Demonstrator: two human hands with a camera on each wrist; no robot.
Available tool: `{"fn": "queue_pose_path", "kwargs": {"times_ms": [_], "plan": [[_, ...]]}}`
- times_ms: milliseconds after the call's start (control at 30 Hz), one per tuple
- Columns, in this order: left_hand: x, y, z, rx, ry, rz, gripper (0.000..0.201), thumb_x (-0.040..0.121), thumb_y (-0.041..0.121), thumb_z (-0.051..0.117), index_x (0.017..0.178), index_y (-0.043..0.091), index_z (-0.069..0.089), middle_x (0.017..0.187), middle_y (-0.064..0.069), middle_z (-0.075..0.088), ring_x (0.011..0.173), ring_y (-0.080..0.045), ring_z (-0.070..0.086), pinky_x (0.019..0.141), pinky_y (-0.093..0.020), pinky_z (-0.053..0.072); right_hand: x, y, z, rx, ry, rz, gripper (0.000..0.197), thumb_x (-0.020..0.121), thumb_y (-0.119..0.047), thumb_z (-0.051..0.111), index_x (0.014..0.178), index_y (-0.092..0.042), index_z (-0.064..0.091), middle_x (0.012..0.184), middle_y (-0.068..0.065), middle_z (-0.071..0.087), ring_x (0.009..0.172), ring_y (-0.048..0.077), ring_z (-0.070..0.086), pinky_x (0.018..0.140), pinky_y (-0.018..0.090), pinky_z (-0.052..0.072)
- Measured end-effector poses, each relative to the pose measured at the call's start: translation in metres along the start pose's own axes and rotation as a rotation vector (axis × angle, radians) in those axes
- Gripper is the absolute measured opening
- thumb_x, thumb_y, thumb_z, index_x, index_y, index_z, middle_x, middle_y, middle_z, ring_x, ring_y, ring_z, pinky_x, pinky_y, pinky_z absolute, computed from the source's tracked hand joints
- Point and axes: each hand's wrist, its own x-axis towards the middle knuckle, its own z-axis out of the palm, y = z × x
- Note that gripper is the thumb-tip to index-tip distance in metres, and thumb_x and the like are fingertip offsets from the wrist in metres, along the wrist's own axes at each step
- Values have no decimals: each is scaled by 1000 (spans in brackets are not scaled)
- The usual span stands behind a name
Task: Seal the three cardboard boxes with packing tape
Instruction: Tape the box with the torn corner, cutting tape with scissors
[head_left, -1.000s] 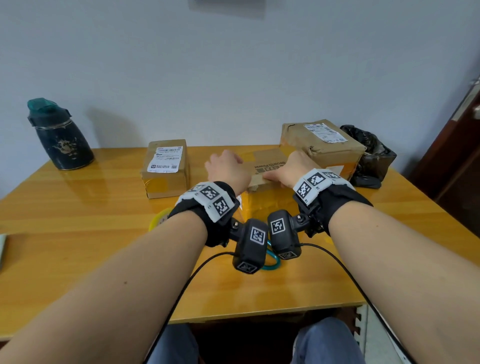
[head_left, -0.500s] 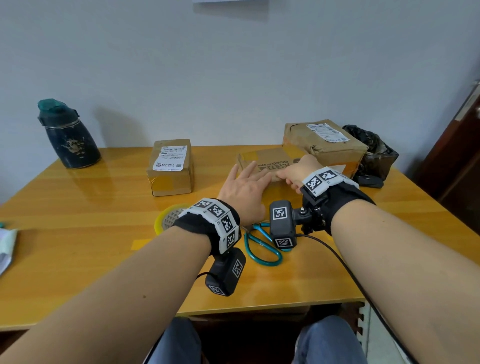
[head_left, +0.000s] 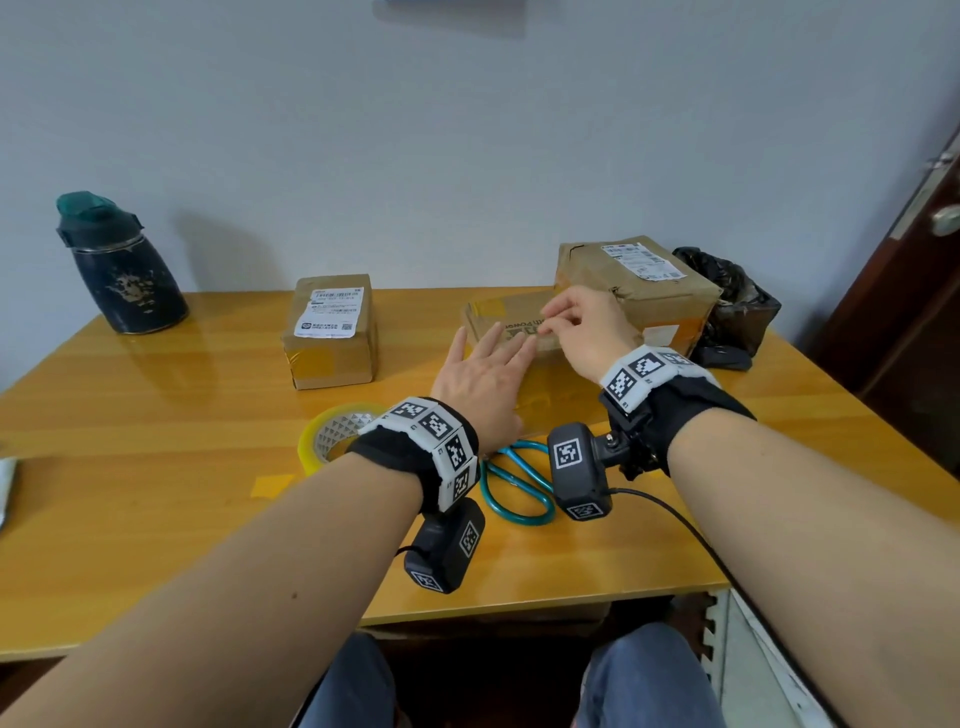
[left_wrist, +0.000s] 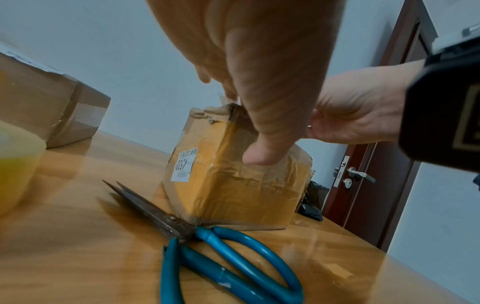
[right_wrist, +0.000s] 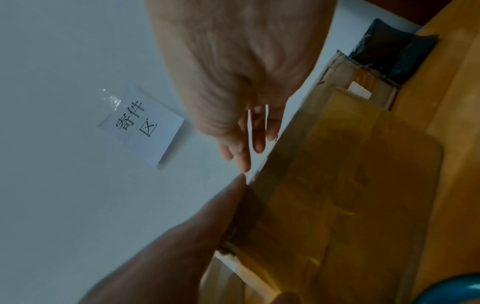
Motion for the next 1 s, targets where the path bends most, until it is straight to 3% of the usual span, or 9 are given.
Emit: {"fn": "queue_pose_path", "kwargs": {"times_ms": [200,300,400,467,533,600,700,833,1000], "plan": [[-4,-4,2,12,19,27,87,86,34,54,154,22,1,162,5,3,148,-22,-10,119,-53,-2,-8,11,1,61,-62,-73,14,95,-14,57,100,-12,70,91,-6,68,72,-6,53,57,-6,33],[-7,-8,1,-15,65,50,80,84,30,50,154,25,11,161,7,13,149,-22,-10,118,-53,-6,-6,22,-1,127,-61,-56,10,92,-13,61,95,-13,70,93,-3,72,88,4,64,70,-4,38],[-10,-7,-2,-5,140,66,69,85,31,47,150,25,26,157,7,27,149,-22,-4,117,-54,-8,-1,30,-2,184,-58,-42,8,90,-10,63,90,-16,69,94,0,74,93,9,68,92,24,50],[-8,-5,0,-40,199,52,56,90,36,43,145,27,38,152,7,38,149,-22,4,118,-53,-8,1,30,-3,181,-59,-43,9,90,-11,63,90,-16,70,95,1,74,93,11,67,93,32,51],[-4,-1,2,-176,254,-14,44,96,40,38,136,28,50,144,7,49,148,-20,14,119,-51,-4,2,27,-4,126,-97,-65,13,91,-15,61,97,-14,73,101,-1,71,94,8,62,84,16,49],[4,2,5,-314,311,-94,37,100,38,35,124,29,62,132,6,60,144,-20,25,119,-47,2,1,25,-5,39,-164,-81,19,93,-22,60,104,-15,73,106,-5,68,92,4,53,65,-3,36],[16,4,8,-319,403,-154,34,100,33,40,102,24,74,107,2,71,130,-21,44,117,-45,14,1,26,-7,-22,-202,-130,20,92,-24,62,106,-17,74,115,-4,65,94,3,48,59,-9,27],[22,3,15,-249,591,-136,26,92,27,57,81,17,78,82,-5,70,94,-30,55,99,-49,39,5,30,-7,18,-226,-132,20,88,-22,67,106,-18,74,121,-1,64,98,3,48,63,-4,30],[21,0,22,-296,668,-106,28,90,27,56,78,16,78,77,-3,63,83,-29,52,88,-47,45,7,34,-6,48,-232,-142,19,86,-20,70,104,-16,74,120,0,64,103,6,52,70,3,31]]}}
